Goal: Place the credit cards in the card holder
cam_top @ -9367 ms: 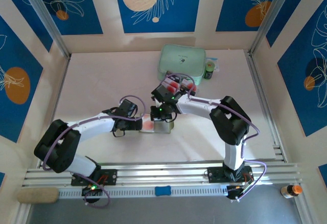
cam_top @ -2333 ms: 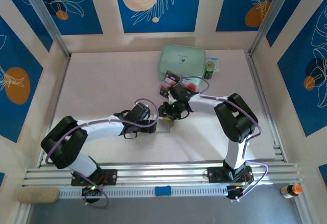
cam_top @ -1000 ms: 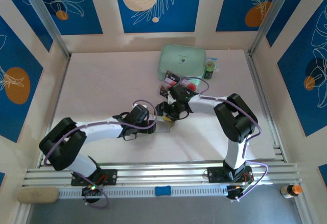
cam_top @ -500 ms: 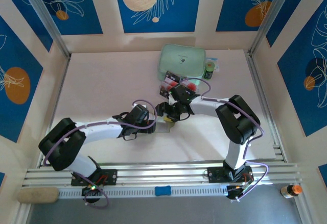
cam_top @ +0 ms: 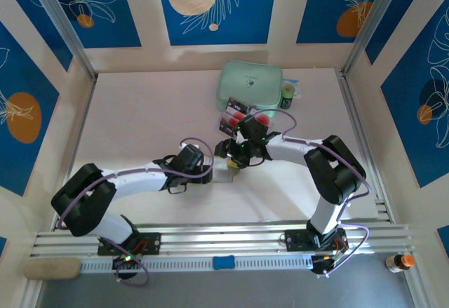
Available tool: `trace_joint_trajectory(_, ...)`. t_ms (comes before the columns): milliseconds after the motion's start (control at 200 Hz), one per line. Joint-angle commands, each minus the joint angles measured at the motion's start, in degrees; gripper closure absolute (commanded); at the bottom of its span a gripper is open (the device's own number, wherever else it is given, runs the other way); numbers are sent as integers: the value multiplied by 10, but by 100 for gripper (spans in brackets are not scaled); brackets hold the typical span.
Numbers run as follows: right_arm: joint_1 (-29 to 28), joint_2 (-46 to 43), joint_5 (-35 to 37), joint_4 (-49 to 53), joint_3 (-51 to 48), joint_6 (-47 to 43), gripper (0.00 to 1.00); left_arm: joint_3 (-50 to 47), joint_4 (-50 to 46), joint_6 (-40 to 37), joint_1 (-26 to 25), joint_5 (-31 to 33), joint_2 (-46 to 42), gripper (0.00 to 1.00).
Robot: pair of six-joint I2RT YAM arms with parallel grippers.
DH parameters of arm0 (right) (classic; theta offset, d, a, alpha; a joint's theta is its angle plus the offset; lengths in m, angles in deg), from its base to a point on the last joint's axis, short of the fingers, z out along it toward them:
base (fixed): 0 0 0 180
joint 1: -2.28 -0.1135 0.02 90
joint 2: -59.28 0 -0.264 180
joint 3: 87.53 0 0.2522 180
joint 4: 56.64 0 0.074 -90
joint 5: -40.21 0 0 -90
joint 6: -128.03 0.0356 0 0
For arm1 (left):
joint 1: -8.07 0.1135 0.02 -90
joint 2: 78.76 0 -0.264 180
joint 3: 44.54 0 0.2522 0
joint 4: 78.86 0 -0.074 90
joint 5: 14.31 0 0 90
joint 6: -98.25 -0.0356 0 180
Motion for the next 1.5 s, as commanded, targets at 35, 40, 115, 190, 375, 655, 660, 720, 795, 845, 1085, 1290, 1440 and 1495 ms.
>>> trace_joint_trajectory(35, -7, -14, 10, -24, -20, 54, 34, -13, -14, 13, -2, 10, -14, 13)
trace_joint_trajectory(40, -7, -14, 10, -25, -21, 55, 34, -13, -13, 13, -2, 10, -14, 13)
trace_joint_trajectory(115, -8, -10, 8, -39, -27, 65, 34, -16, -11, 14, -3, 10, -16, 13)
trace_joint_trajectory(190, -7, -3, 1, -53, -30, 71, 35, -19, -9, 15, -3, 10, -18, 13)
trace_joint_trajectory(375, -7, 13, -15, -76, -31, 80, 37, -19, -9, 17, -2, 9, -18, 13)
trace_joint_trajectory(655, -7, 18, -15, -77, -33, 82, 38, -21, -10, 16, -2, 10, -20, 13)
trace_joint_trajectory(660, -8, 18, -15, -77, -34, 82, 38, -20, -10, 16, -3, 10, -20, 13)
trace_joint_trajectory(720, -8, 22, -17, -75, -33, 84, 38, -21, -10, 16, -2, 10, -20, 13)
trace_joint_trajectory(795, -9, 29, -17, -74, -31, 87, 38, -22, -10, 16, -2, 11, -20, 13)
trace_joint_trajectory(845, -9, 33, -17, -73, -32, 91, 38, -22, -9, 16, -2, 11, -22, 13)
trace_joint_trajectory(1085, -9, 45, -18, -77, -36, 100, 35, -25, -8, 17, -3, 11, -22, 13)
trace_joint_trajectory(1290, -9, 57, -57, -98, -20, 86, 37, -25, -7, 16, -3, 12, -23, 13)
trace_joint_trajectory(1440, -10, 53, -72, -92, -3, 73, 39, -22, -8, 14, -2, 11, -29, 13)
trace_joint_trajectory(1495, -10, 48, -72, -83, 4, 67, 39, -21, -10, 13, -2, 12, -35, 13)
